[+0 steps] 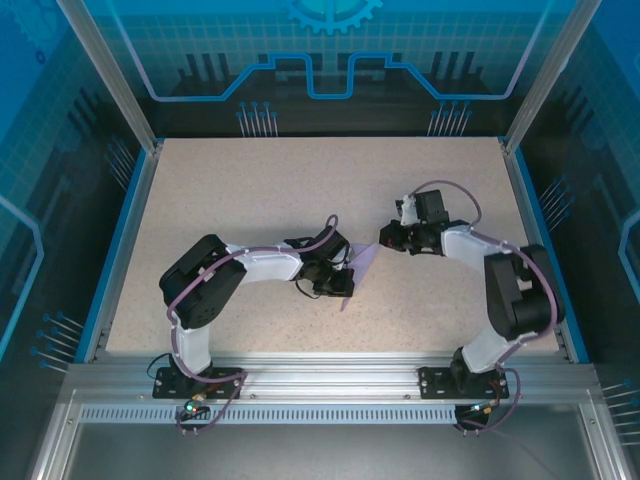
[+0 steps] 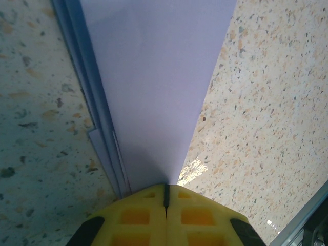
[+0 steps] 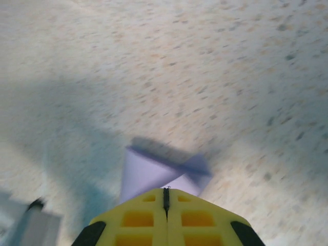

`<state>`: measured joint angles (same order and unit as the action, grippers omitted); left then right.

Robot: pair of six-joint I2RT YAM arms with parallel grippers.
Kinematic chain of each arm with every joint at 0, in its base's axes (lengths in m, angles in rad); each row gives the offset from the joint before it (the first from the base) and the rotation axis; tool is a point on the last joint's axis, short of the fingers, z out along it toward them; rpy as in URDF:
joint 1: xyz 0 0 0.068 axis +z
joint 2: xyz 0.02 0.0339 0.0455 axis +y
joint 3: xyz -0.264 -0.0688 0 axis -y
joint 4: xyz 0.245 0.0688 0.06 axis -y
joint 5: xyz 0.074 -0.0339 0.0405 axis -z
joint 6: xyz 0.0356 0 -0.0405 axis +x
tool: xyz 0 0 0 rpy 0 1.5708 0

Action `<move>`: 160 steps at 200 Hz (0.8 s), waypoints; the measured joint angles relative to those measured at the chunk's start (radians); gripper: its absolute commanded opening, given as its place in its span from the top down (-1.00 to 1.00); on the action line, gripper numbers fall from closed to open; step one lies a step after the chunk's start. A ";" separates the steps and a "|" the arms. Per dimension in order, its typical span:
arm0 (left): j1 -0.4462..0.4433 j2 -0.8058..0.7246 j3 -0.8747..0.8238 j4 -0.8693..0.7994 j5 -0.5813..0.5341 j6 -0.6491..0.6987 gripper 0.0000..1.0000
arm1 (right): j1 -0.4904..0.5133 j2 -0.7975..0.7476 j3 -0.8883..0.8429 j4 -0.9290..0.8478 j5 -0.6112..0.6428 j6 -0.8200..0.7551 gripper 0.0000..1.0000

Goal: Fold a paper plane with a square sheet of paper (fold left side to right side)
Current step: Fold the wing for the fifth time at the center of the table.

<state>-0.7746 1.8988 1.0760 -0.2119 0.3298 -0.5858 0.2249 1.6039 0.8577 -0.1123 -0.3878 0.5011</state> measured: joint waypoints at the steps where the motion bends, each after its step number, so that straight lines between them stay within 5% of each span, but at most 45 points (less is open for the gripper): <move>1: 0.000 0.000 0.000 0.000 0.000 0.000 1.00 | 0.001 -0.004 -0.002 0.000 0.000 0.000 1.00; 55: 0.000 0.000 0.000 0.000 0.000 0.000 1.00 | 0.121 -0.090 -0.132 0.023 -0.015 0.062 1.00; 124: 0.000 -0.027 -0.024 -0.001 0.007 0.000 1.00 | 0.151 0.092 -0.116 0.084 -0.051 0.113 1.00; 160: 0.000 -0.074 -0.027 -0.009 0.008 -0.001 0.81 | 0.156 0.111 -0.090 0.050 -0.037 0.120 1.00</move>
<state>-0.7746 1.8244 1.0489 -0.2207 0.3378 -0.5865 0.3813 1.7145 0.7673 -0.0624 -0.4252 0.6212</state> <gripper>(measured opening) 0.075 0.043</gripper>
